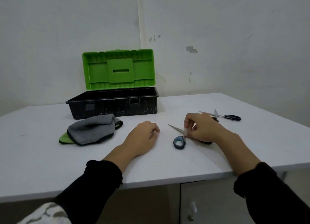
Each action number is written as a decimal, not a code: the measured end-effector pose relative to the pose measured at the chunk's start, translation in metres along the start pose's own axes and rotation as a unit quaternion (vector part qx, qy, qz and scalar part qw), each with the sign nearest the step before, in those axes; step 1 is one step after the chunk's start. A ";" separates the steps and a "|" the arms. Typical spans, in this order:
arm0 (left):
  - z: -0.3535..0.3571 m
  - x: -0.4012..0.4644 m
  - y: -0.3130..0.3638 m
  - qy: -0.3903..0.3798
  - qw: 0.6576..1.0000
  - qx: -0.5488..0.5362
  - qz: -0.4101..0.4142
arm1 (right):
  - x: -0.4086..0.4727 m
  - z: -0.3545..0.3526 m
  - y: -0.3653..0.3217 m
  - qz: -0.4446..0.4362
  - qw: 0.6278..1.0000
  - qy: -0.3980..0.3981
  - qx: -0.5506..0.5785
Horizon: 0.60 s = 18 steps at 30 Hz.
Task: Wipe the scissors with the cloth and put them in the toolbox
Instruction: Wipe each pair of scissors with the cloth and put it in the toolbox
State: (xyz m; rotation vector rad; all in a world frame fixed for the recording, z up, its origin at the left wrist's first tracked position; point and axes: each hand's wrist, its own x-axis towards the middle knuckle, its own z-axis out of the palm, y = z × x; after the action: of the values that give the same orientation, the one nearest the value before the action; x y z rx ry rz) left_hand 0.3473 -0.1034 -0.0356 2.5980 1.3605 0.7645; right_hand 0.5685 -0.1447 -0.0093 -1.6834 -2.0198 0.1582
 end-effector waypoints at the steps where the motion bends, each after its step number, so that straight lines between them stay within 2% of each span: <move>1: 0.000 0.000 0.000 0.005 1.000 -0.003 0.005 | 0.001 -0.001 0.001 0.001 1.000 0.000 0.003; 9: -0.002 -0.003 0.008 0.008 0.996 -0.017 0.092 | 0.013 0.010 -0.006 0.023 1.000 -0.001 -0.016; 12: -0.002 -0.002 0.010 0.016 0.996 -0.043 0.083 | 0.014 0.010 -0.008 0.029 0.999 -0.006 0.019; 14: -0.003 -0.002 0.012 0.022 0.996 -0.069 0.053 | 0.014 0.010 -0.011 0.032 0.998 0.002 0.061; 18: -0.004 -0.002 0.014 0.035 0.996 -0.080 0.024 | 0.018 0.009 -0.024 0.041 0.971 0.050 0.229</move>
State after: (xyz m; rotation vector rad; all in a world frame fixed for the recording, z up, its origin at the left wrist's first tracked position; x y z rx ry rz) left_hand 0.3547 -0.1135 -0.0279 2.5083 1.2042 0.9390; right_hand 0.5411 -0.1311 -0.0016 -1.4448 -1.6782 0.5162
